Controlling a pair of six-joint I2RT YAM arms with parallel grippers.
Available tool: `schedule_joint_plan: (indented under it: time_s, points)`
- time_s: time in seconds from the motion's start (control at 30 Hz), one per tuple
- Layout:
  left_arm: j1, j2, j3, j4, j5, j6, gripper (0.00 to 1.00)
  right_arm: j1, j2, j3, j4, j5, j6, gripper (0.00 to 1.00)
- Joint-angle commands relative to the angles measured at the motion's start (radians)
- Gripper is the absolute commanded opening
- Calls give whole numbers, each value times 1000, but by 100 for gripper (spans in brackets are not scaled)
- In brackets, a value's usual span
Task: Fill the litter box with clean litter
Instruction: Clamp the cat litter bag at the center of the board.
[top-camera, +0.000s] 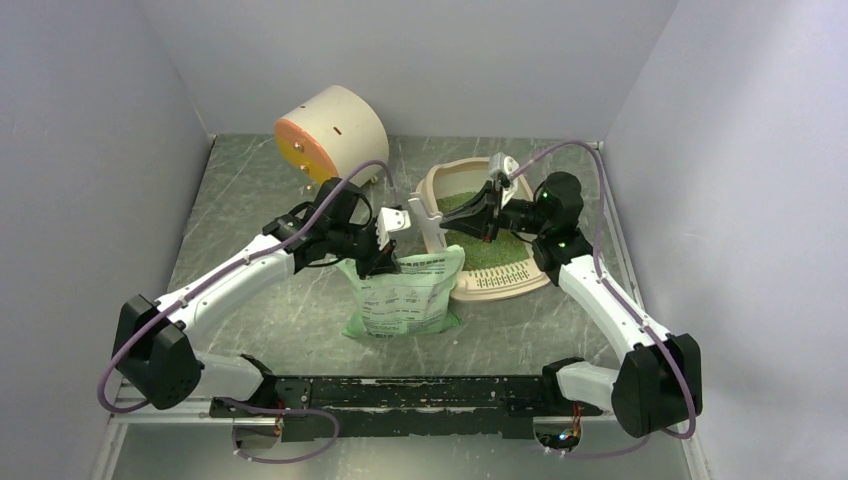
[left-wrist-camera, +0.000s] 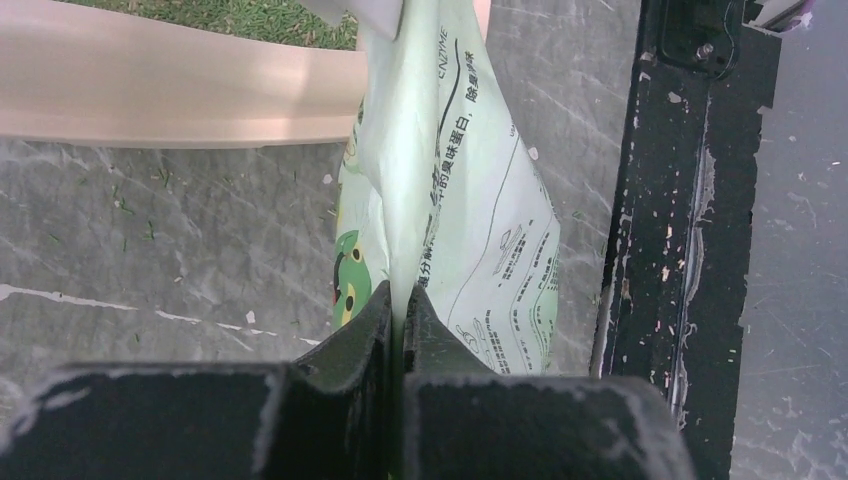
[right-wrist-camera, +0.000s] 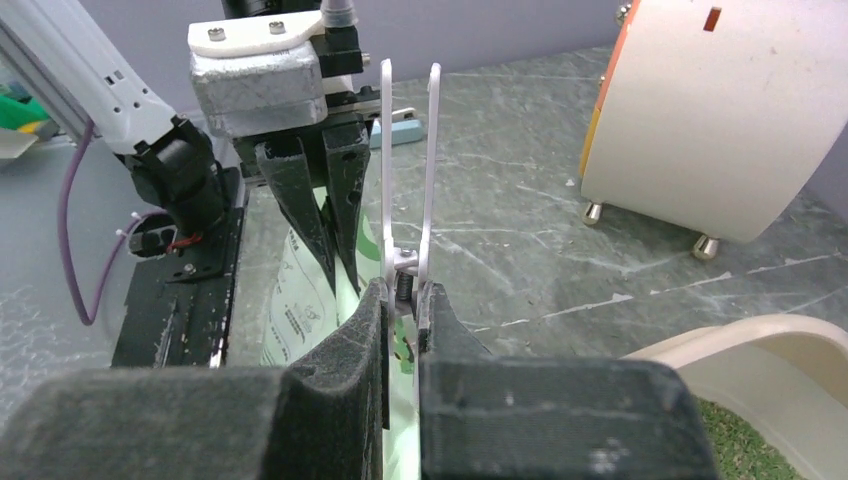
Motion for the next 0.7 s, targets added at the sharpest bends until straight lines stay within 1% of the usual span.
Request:
schedule_joint_plan:
  time_s: [0.0, 0.07, 0.13, 0.23, 0.37, 0.47, 0.5, 0.57, 0.67]
  points:
    - [5, -57, -10, 151, 43, -66, 5, -50, 9, -44, 333, -97, 258, 0]
    - [5, -74, -21, 181, 38, -87, 5, -62, 19, -40, 411, -109, 327, 0]
    - [5, -88, -29, 209, 36, -103, 5, -61, 28, -27, 414, -122, 343, 0]
    - [6, -96, -31, 226, 42, -125, 5, -60, 33, -45, 494, -122, 402, 0]
    - [5, -99, -37, 248, 36, -160, 5, -48, 60, -89, 659, -149, 516, 0]
    - [5, -106, -49, 269, 46, -187, 5, -46, 67, -129, 727, -147, 531, 0]
    - [5, -108, -56, 277, 50, -195, 5, -43, 66, -135, 715, -146, 512, 0]
    - [5, -116, -69, 291, 54, -210, 5, -40, 63, -122, 632, -153, 441, 0]
    - [5, -126, -83, 309, 60, -224, 5, -32, 45, -99, 457, -133, 285, 0]
